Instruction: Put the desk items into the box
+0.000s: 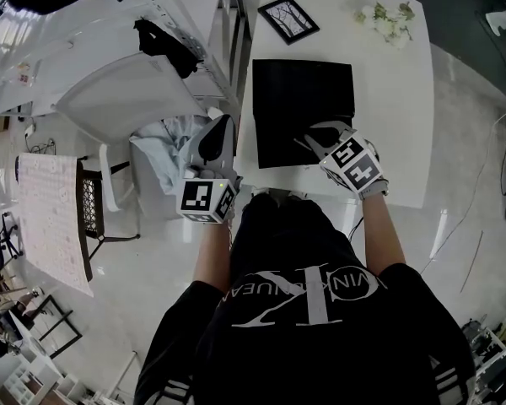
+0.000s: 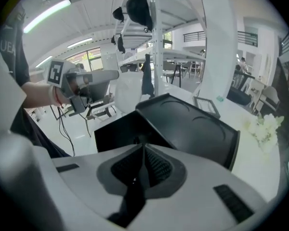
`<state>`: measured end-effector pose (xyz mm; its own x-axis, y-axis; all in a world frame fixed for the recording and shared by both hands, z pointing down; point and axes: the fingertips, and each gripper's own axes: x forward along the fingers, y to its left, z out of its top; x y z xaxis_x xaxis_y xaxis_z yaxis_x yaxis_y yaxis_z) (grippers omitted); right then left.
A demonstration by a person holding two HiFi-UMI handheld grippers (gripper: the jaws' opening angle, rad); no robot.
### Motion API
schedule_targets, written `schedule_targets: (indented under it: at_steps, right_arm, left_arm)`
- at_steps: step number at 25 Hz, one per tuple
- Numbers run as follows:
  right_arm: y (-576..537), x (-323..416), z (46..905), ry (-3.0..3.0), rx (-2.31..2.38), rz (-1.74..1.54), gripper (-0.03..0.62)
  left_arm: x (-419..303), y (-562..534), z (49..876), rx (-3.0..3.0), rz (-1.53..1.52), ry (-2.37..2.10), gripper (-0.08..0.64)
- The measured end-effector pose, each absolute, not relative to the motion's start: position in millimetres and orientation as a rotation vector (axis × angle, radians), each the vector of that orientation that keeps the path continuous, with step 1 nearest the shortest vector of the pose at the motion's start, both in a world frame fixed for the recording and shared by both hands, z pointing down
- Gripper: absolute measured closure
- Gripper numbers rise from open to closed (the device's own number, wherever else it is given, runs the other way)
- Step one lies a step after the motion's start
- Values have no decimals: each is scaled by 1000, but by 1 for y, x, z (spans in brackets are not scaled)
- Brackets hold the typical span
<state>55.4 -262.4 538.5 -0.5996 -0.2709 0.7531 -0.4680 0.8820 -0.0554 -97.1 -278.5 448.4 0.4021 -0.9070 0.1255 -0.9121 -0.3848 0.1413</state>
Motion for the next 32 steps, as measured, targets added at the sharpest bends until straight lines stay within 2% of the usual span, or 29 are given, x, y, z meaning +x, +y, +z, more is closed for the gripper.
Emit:
schedule_targets:
  at_steps: [16,32]
  right_arm:
    - [-297,101,484,-2375,908,378,577]
    - [-322,146,425,-2486,1266,300,578]
  left_arm:
    - [-87,-296,435,2516,48,-1589,565]
    - [-79,-310,413,2560,32,-1610,565]
